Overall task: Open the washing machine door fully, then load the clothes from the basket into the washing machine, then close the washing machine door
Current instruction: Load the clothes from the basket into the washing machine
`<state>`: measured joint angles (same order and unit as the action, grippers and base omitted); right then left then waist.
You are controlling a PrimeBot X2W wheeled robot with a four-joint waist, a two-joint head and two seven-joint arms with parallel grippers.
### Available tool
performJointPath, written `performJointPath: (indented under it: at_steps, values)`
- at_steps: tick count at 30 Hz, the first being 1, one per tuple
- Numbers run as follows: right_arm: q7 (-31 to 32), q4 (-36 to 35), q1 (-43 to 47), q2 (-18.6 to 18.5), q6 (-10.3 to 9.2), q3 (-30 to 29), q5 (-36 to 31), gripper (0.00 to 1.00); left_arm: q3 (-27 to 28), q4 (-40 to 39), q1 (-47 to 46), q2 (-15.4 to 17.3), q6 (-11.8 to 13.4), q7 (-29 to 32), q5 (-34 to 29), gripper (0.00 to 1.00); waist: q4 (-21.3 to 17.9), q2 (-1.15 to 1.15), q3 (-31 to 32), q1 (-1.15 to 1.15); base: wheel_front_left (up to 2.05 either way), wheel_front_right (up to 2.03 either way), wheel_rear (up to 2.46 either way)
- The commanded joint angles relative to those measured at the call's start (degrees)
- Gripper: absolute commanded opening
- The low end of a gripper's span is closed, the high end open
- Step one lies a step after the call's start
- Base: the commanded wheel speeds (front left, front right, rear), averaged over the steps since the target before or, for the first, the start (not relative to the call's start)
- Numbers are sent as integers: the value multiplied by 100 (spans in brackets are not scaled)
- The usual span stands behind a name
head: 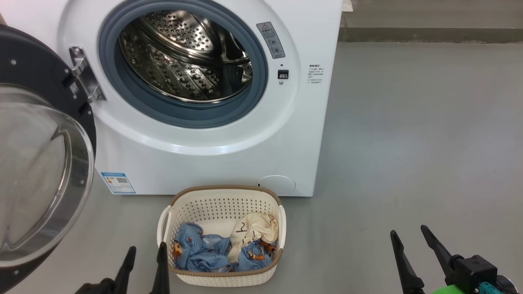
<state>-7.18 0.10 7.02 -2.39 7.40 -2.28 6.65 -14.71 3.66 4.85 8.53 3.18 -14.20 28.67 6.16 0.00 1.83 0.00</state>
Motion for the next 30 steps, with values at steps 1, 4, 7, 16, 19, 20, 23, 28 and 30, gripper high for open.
performJointPath:
  at_steps: [1, 4, 7, 16, 19, 20, 23, 28, 30]
  values:
    - [-15, -145, -92, -49, 9, 161, -28, 100, 211, -164, -116, 71, -15, -31, 14, 100, 3, 0, -3, 0, 75, -119, 44]
    - [-14, -149, -86, -49, 9, 156, -28, 100, 213, -178, -127, 91, 3, -32, 1, 100, 15, 0, -8, 0, 102, -146, 44]
    - [-12, -146, -87, -49, 9, 152, -28, 100, 199, -181, -130, 105, 13, -33, -16, 100, 27, 0, -11, 0, 143, -187, 45]
    - [-1, -132, -92, -49, 9, 153, -31, 100, 142, -123, -179, 154, 83, -52, -244, 100, 48, 0, -31, 0, 165, -189, 24]
    - [6, -139, -93, -49, 9, 152, -31, 100, 129, -101, -181, 154, 62, -57, -259, 100, 48, 0, -45, 0, 104, -104, 0]
    - [7, -138, -95, -49, 9, 149, -31, 100, 122, -94, -184, 155, 51, -59, -266, 100, 48, 0, -50, 0, 77, -77, 0]
    - [6, -131, -101, -49, 9, 141, -31, 100, 97, -82, -195, 160, 14, -62, -283, 100, 44, 0, -61, 0, 50, -50, 0]
    - [0, -120, -114, -49, 9, 132, -25, 100, 106, -77, -207, 151, 5, -68, -300, 100, 36, 0, -71, 0, 6, -6, 0]
    - [-3, -115, -117, -49, 9, 131, -22, 100, 111, -74, -208, 147, 4, -70, -307, 100, 33, 0, -71, 0, 0, 0, 0]
